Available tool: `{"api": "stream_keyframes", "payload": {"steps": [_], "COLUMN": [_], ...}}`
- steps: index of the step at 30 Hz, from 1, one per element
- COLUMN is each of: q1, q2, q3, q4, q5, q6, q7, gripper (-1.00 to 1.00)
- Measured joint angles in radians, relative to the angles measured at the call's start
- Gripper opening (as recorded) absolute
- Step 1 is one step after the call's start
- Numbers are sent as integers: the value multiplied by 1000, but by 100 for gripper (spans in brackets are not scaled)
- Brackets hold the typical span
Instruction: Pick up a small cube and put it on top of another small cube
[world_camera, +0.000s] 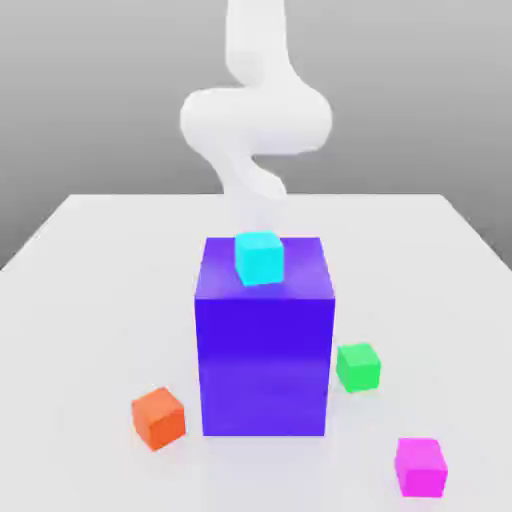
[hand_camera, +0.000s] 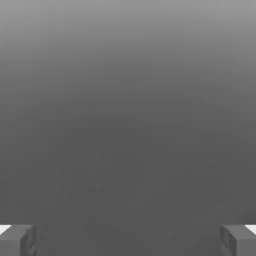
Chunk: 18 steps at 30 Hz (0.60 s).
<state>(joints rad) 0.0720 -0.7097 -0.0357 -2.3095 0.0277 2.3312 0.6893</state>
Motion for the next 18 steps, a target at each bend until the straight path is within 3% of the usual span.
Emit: {"api": "stream_keyframes", "payload": {"steps": [10, 18], "q1": [242, 353], "q2": [368, 653], "q3": [-97, -77], "q4": [-37, -67], "q5": [134, 204], "q6": [122, 221], "q7": [-463, -801], "gripper": [0, 0]}}
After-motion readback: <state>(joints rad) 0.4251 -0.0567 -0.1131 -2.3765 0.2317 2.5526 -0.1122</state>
